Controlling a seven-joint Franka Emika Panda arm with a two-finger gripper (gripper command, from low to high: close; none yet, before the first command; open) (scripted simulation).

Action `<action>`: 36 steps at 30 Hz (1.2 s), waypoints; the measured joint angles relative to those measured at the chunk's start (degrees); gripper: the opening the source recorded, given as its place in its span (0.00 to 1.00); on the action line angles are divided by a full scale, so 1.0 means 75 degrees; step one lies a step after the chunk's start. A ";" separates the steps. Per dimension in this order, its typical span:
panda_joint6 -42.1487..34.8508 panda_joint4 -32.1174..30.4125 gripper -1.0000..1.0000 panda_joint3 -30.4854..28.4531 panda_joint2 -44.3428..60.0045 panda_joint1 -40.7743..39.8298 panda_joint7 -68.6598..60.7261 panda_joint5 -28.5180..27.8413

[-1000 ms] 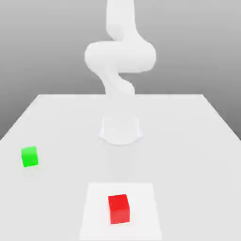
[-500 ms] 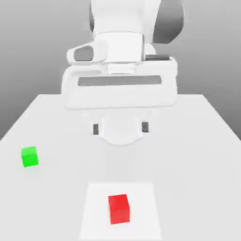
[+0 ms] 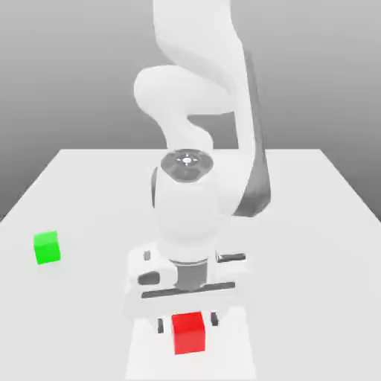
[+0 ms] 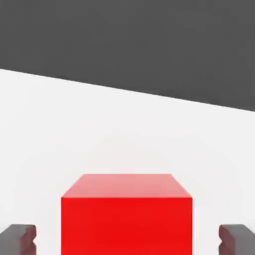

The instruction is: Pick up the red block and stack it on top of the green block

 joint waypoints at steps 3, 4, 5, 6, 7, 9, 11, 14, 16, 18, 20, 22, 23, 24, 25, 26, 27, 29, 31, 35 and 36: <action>-0.0005 0.0000 0.00 0.0003 0.0000 -0.0001 0.0014 -0.0014; 0.0081 0.0014 0.00 0.0019 0.0100 -0.0016 0.0003 0.0000; 0.0006 0.0001 0.00 0.0009 0.0011 -0.0009 0.0013 -0.0015; -0.0148 -0.0027 0.00 -0.0010 -0.0171 0.0002 0.0037 -0.0048; -0.0343 -0.0061 0.00 -0.0031 -0.0401 0.0014 0.0064 -0.0086; -0.0783 -0.0139 0.00 -0.0066 -0.0919 0.0032 0.0122 -0.0165; -0.1190 -0.0232 0.00 -0.0179 -0.1423 -0.0015 0.0240 -0.0255; -0.1395 -0.0463 0.00 -0.0851 -0.1898 -0.0986 0.0935 -0.0579; -0.1487 -0.0627 0.00 -0.1174 -0.2181 -0.1741 0.1453 -0.0813; -0.1570 -0.0793 0.00 -0.1560 -0.2453 -0.2400 0.1956 -0.1019; -0.1647 -0.0962 0.00 -0.1844 -0.2715 -0.3071 0.2435 -0.1187; -0.1718 -0.1132 0.00 -0.2138 -0.2966 -0.3642 0.2889 -0.1318; -0.1752 -0.1218 0.00 -0.2305 -0.3088 -0.3891 0.3110 -0.1375; -0.1785 -0.1305 0.00 -0.2492 -0.3207 -0.4151 0.3329 -0.1430; -0.1816 -0.1391 0.00 -0.2694 -0.3323 -0.4426 0.3547 -0.1483; -0.1846 -0.1479 0.00 -0.2885 -0.3434 -0.4722 0.3758 -0.1524; -0.1863 -0.1556 0.00 -0.3065 -0.3518 -0.4979 0.3927 -0.1533; -0.1762 -0.1593 0.00 -0.3260 -0.3397 -0.5028 0.3823 -0.1214; -0.1594 -0.1579 0.00 -0.3348 -0.3148 -0.4907 0.3524 -0.0750; -0.1192 -0.1533 0.00 -0.3312 -0.2586 -0.4716 0.2873 0.0184; -0.1078 -0.1525 0.00 -0.3301 -0.2447 -0.4672 0.2724 0.0393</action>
